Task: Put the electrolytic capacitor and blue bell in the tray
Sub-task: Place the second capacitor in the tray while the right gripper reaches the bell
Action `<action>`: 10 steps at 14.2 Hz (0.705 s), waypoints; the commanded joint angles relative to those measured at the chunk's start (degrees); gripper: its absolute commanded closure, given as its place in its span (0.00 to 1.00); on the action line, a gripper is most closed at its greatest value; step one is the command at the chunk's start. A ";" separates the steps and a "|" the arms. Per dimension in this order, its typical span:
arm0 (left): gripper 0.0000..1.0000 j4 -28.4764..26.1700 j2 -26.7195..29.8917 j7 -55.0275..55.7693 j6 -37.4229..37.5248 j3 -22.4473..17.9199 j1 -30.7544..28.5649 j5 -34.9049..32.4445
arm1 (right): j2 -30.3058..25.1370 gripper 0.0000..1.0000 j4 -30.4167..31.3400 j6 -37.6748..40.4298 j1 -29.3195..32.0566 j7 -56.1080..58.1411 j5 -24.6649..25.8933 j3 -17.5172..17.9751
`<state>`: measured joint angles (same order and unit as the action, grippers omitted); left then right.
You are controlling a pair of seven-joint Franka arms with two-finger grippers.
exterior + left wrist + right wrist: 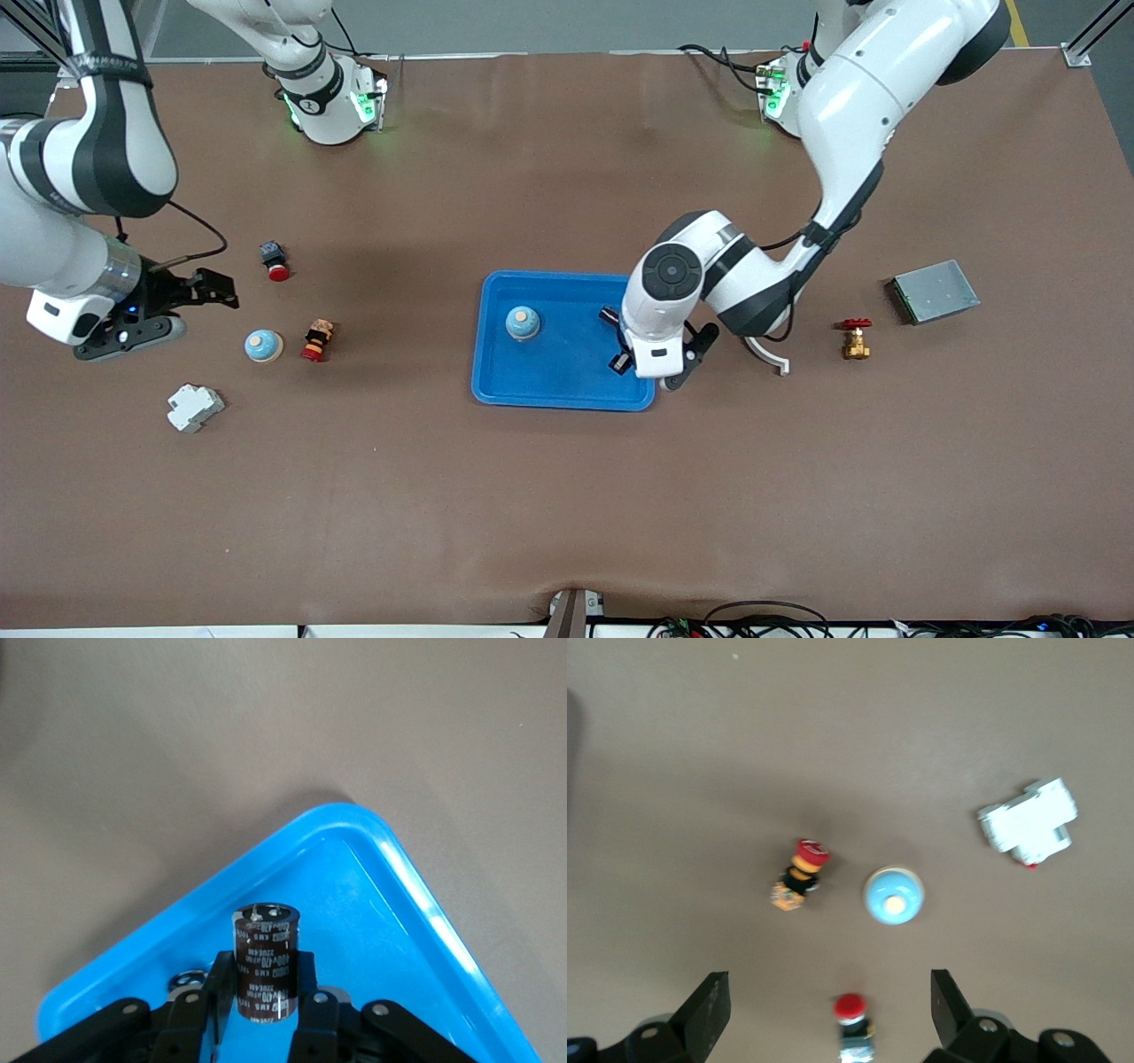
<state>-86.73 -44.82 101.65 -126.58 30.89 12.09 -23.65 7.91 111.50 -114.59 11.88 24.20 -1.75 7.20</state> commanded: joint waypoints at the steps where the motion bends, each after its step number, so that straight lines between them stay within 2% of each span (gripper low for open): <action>1: 1.00 2.44 -3.07 3.20 -4.09 -1.88 2.14 0.71 | 3.77 0.00 -0.06 -4.92 2.53 4.36 2.61 1.24; 4: 1.00 2.44 -4.04 3.38 -4.73 -3.37 3.81 0.62 | 8.69 0.00 -0.06 -10.90 3.85 5.68 4.91 1.24; 5: 0.93 2.44 -4.05 3.30 -4.73 -3.55 3.81 0.71 | 10.18 0.00 -0.15 -12.31 3.94 5.69 4.91 1.24; 6: 0.58 2.44 -4.05 3.21 -4.73 -3.56 3.81 0.71 | 11.59 0.00 -0.06 -13.46 4.02 5.69 4.91 1.24; 7: 0.06 2.61 -3.96 3.29 -4.73 -3.56 3.90 0.45 | 12.74 0.00 -0.06 -14.34 4.02 5.69 4.91 1.24; 8: 0.00 2.62 -3.52 3.21 -4.73 -3.56 3.81 0.27 | 13.88 0.00 -0.06 -14.87 4.02 5.69 4.91 1.24; 10: 0.00 2.79 -2.21 3.21 -4.29 -3.56 3.55 0.27 | 15.29 0.00 0.03 -15.75 3.94 5.77 5.00 1.24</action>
<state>-84.53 -48.69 104.45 -131.41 28.17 14.93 -23.65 22.00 112.03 -129.88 14.58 29.09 2.32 7.30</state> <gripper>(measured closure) 0.348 0.000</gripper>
